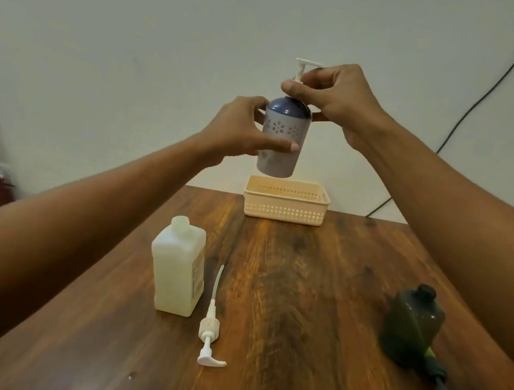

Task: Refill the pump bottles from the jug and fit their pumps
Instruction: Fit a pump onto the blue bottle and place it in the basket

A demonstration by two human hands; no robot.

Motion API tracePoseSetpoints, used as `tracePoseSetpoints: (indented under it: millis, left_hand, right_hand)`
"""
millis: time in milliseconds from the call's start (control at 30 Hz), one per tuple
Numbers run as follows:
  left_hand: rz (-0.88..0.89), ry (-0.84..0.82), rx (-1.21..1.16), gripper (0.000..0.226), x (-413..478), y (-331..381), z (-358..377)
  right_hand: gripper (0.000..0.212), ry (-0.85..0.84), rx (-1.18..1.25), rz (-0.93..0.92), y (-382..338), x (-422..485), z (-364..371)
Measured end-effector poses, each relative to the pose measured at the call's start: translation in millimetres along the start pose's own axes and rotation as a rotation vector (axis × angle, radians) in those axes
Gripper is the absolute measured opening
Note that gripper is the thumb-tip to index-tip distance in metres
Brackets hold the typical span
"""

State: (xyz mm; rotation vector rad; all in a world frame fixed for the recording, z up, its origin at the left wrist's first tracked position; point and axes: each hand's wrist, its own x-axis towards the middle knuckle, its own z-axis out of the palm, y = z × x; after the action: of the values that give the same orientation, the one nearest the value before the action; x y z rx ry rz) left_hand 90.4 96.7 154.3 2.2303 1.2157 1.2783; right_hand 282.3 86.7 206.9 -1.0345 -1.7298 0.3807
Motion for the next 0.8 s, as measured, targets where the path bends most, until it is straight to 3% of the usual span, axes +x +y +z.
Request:
tracePoseSetpoints:
  millis: [400,800]
  left_hand:
    - [-0.11,-0.071,0.068,0.087,103,-113,43]
    - [-0.213,-0.104,0.031,0.06,167,-245,102]
  right_hand:
    - [0.029,0.024,-0.008,0.156,127,112,63]
    - [0.025,0.028,-0.012,0.262,257,172,130]
